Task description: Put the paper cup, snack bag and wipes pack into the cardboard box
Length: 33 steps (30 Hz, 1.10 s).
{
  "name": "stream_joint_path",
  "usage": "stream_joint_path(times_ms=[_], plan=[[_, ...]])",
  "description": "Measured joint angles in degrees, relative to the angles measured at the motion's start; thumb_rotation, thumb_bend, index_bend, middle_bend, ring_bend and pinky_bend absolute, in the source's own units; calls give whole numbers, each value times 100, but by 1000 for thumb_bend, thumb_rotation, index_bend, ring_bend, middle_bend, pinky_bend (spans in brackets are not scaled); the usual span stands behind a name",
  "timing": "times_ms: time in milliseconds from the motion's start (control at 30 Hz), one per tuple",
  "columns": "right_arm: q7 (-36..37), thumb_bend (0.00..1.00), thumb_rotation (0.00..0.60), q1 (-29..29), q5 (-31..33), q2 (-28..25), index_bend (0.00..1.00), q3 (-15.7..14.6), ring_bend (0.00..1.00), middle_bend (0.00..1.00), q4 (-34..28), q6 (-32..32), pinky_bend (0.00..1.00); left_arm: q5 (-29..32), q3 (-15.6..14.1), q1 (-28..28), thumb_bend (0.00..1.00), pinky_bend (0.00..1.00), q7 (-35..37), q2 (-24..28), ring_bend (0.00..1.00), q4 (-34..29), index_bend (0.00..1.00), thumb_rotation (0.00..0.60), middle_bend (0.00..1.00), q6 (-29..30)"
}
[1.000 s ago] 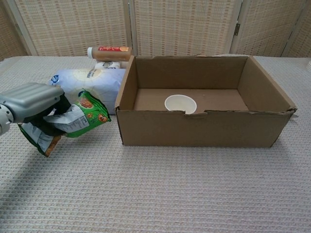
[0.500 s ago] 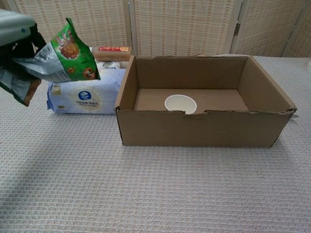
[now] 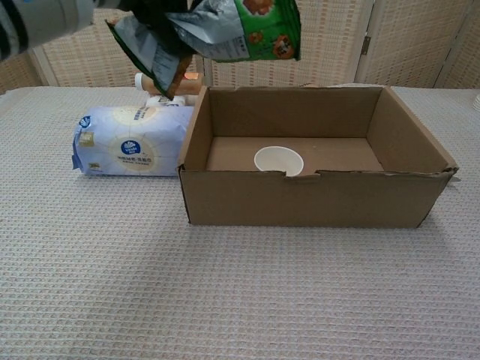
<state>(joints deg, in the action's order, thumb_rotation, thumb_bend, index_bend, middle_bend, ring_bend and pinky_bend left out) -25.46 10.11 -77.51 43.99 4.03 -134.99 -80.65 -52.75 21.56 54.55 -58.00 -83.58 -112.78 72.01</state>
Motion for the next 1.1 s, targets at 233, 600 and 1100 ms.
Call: stream_joint_path(times_ms=[233, 600, 1100], plan=[[145, 76, 600, -39, -38, -99, 38, 7, 0, 0, 0, -41, 0, 222, 160, 581, 327, 473, -26, -829, 305, 914, 309, 600, 390, -109], [231, 76, 600, -35, -9, -187, 38, 5, 0, 0, 0, 42, 0, 1117, -98, 876, 175, 74, 55, -1056, 0, 1729, 0, 600, 0, -564], [65, 77, 600, -27, -20, -71, 38, -18, 0, 0, 0, 47, 0, 1009, -349, 554, 187, 91, 346, -62, 0, 1548, 0, 600, 0, -367]])
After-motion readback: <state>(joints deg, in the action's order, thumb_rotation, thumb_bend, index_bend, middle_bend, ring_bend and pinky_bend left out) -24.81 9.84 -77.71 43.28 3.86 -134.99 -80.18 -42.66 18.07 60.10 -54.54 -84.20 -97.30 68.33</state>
